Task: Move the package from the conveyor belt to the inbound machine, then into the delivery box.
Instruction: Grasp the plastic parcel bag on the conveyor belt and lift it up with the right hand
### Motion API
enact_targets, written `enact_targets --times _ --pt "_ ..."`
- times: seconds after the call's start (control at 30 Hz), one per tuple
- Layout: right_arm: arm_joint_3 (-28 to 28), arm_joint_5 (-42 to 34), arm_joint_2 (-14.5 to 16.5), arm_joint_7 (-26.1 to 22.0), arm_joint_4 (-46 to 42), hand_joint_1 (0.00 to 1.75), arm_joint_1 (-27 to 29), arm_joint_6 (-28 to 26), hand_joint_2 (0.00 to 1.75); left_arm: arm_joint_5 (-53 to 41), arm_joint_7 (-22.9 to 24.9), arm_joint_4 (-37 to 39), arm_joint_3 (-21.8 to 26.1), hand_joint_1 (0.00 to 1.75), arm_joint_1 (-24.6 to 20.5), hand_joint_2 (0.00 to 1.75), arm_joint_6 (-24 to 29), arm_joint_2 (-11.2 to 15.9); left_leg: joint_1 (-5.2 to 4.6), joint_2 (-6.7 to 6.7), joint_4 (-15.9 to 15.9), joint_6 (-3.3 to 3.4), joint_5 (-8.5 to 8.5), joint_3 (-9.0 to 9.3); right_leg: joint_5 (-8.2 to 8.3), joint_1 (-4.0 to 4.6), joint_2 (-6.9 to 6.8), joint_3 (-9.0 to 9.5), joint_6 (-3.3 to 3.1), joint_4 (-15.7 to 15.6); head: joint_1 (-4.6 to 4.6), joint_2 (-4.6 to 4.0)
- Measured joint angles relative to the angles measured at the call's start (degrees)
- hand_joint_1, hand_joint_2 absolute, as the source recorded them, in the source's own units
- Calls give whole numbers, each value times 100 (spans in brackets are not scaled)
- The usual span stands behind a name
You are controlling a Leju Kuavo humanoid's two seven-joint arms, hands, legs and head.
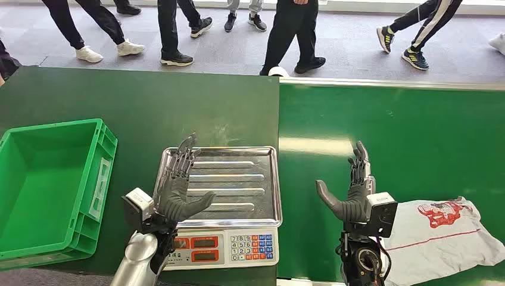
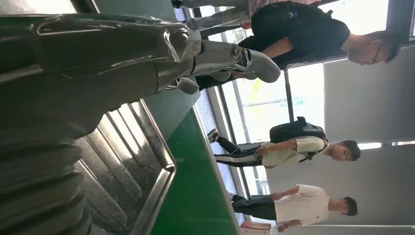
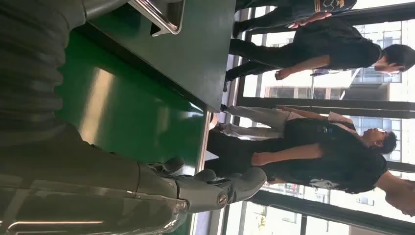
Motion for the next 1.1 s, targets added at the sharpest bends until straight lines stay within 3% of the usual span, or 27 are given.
enact_targets --times 1.1 --pt "-11 14 -55 -66 -47 0 107 -28 175 79 -128 47 7 0 27 175 108 71 0 0 0 0 0 0 0 0 0 0 0 0 -1 0"
